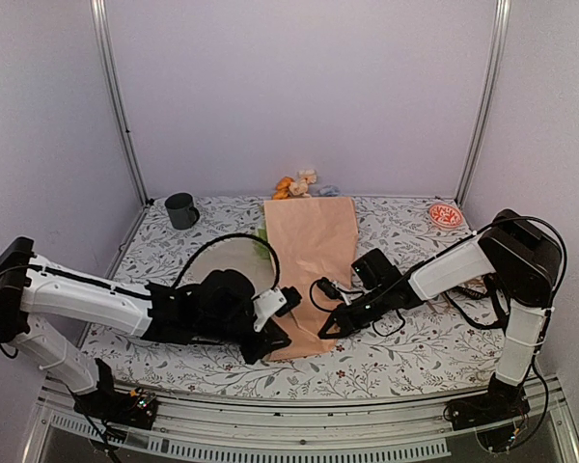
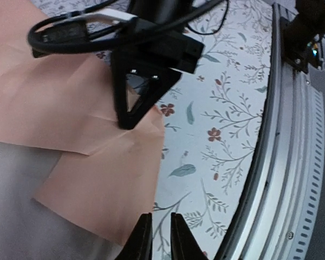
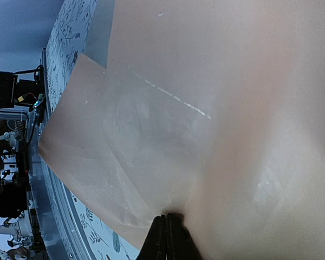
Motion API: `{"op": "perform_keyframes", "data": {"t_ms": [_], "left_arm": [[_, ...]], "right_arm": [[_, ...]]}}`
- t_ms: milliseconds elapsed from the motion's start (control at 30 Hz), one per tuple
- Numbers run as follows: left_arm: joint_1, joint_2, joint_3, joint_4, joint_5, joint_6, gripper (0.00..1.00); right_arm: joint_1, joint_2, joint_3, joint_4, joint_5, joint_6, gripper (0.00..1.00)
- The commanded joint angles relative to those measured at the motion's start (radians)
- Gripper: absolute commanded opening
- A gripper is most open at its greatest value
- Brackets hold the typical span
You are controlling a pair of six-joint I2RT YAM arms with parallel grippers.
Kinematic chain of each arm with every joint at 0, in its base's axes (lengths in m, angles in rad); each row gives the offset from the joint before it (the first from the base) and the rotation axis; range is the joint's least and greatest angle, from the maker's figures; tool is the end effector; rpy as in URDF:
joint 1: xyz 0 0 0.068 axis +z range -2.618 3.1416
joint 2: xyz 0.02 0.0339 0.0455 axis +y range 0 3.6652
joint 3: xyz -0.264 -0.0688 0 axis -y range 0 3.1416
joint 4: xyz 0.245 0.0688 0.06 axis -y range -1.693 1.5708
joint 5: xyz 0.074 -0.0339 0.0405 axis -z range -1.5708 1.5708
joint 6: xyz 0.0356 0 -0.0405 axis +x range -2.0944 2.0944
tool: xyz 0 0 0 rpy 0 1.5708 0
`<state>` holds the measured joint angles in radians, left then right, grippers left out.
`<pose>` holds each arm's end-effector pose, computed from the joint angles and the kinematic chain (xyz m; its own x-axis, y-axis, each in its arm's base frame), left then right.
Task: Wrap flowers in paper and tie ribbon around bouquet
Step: Press the fold line of the 2/3-folded wrapping paper, then pick up the two-thirds-folded wrapping paper from the center of the board.
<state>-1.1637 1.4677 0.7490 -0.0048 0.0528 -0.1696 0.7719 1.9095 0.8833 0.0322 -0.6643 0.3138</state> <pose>0.1166 -0.2752 0.1874 -0.4158 0.5386 -0.7328 0.8750 0.4565 -0.1609 0.2295 0.2540 0.0985 -0.8152 -0.4543 -0.3592 -0.5661 0.4941 0.6599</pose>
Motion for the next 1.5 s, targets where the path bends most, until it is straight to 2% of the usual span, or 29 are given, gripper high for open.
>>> {"op": "perform_keyframes", "data": {"t_ms": [0, 67, 167, 267, 400, 467, 600, 700, 933, 1033, 1167, 1233, 1333, 1467], "left_arm": [[0.196, -0.104, -0.068, 0.068, -0.077, -0.189, 0.24], [0.314, -0.153, -0.089, 0.049, -0.082, -0.285, 0.41], [0.521, -0.159, -0.094, 0.005, -0.042, -0.39, 0.59], [0.719, -0.105, -0.092, -0.027, -0.034, -0.456, 0.7], [0.917, -0.005, -0.126, 0.107, 0.07, -0.541, 0.76], [0.95, 0.064, -0.107, 0.161, 0.098, -0.556, 0.77], [0.954, 0.218, -0.04, 0.175, 0.179, -0.568, 0.77], [0.952, 0.288, -0.048, 0.215, 0.221, -0.599, 0.78], [0.941, 0.356, -0.137, 0.492, 0.342, -0.706, 0.79], [0.911, 0.363, -0.124, 0.575, 0.386, -0.711, 0.76], [0.846, 0.328, -0.102, 0.593, 0.381, -0.681, 0.69], [0.824, 0.304, -0.103, 0.584, 0.364, -0.671, 0.55], [0.804, 0.256, -0.106, 0.532, 0.295, -0.648, 0.02], [0.763, 0.163, -0.039, 0.432, 0.241, -0.556, 0.0]], "right_arm": [[0.013, 0.045, -0.038, -0.149, 0.052, -0.016, 0.01], [0.014, 0.048, -0.036, -0.15, 0.048, -0.016, 0.01], [0.014, 0.049, -0.032, -0.152, 0.048, -0.022, 0.01], [0.014, 0.051, -0.029, -0.152, 0.047, -0.026, 0.01], [0.015, 0.056, -0.026, -0.154, 0.046, -0.028, 0.01], [0.015, 0.057, -0.025, -0.156, 0.045, -0.032, 0.01], [0.015, 0.059, -0.021, -0.158, 0.043, -0.034, 0.01], [0.015, 0.058, -0.021, -0.16, 0.044, -0.033, 0.01], [0.016, 0.058, -0.02, -0.16, 0.037, -0.033, 0.01], [0.017, 0.062, -0.017, -0.166, 0.035, -0.037, 0.0], [0.017, 0.062, -0.02, -0.164, 0.037, -0.035, 0.01], [0.017, 0.063, -0.02, -0.164, 0.037, -0.035, 0.01], [0.017, 0.063, -0.019, -0.165, 0.036, -0.035, 0.01], [0.017, 0.07, -0.016, -0.172, 0.035, -0.037, 0.01]]}}
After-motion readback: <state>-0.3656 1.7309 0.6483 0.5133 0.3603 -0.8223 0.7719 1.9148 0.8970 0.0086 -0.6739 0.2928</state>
